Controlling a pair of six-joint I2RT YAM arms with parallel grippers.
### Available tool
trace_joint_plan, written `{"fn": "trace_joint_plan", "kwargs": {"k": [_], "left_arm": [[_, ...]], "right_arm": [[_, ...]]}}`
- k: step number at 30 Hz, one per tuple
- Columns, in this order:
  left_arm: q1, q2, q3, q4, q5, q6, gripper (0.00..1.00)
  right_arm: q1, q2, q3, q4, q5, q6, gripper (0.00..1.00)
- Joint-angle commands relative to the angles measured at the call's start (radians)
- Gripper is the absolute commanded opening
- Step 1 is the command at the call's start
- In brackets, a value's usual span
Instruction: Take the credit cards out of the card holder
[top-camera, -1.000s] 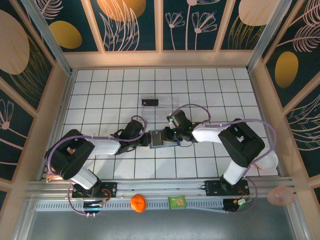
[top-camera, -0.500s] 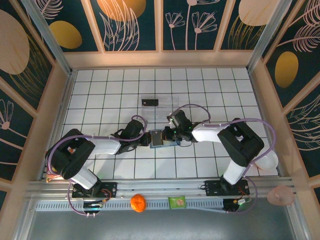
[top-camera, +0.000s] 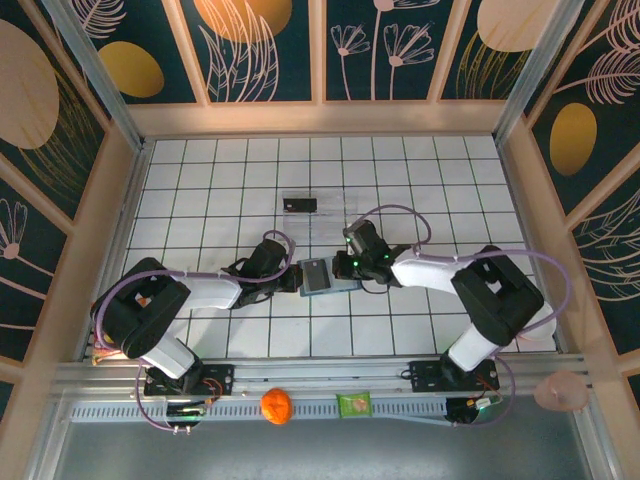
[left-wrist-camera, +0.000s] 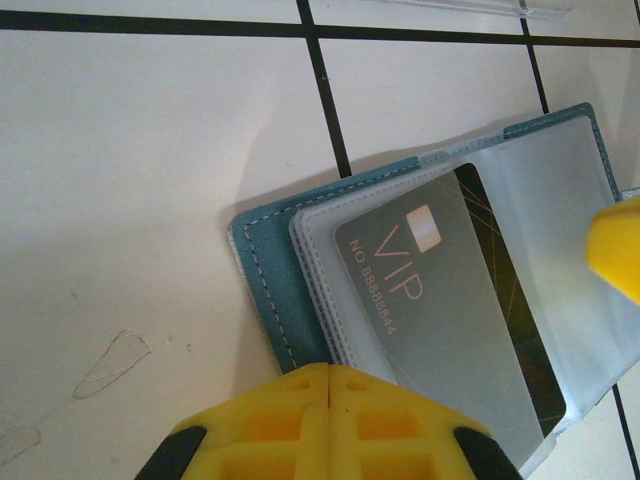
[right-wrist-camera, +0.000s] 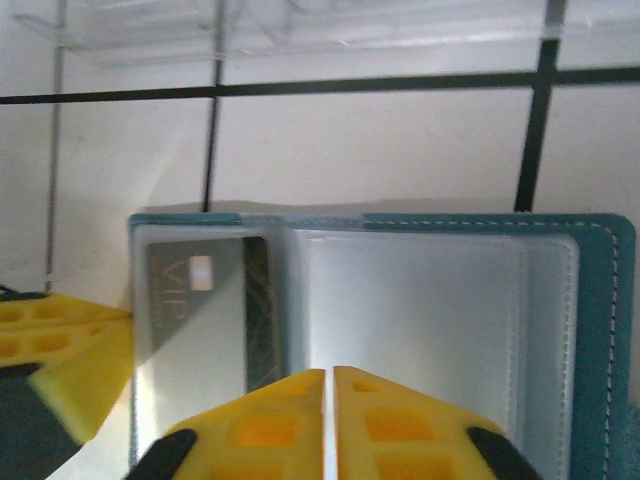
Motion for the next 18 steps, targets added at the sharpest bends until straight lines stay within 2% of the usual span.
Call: {"fn": "trace_joint_plan", "kwargs": {"k": [1,6,9,13,18], "left_arm": [[0.0,-0.003,-0.006,-0.075,-0.015,0.027,0.0],[0.0,-0.109,0.009,-0.122,-0.047,0.044,0.0],[-0.002,-0.146,0.031,-0.128,-0.036,0.053,0.0],[-0.002,-0.113,0.061,-0.084,0.016,0.038,0.0],[-0.01,-0.035,0.083,-0.064,0.013,0.045,0.0]], "right_arm": [[0.012,-0.061,0.009,0.019,-0.027,-0.053,0.15],[0.01,-0.057,0.037,0.008,-0.069,-0.067,0.15],[0.003,-0.029,0.043,0.024,-0.14,-0.065,0.18],[-0.001,0.007,0.051,0.045,-0.19,-0.06,0.21],[-0.024,0.053,0.067,0.042,-0.23,-0.056,0.23]]}}
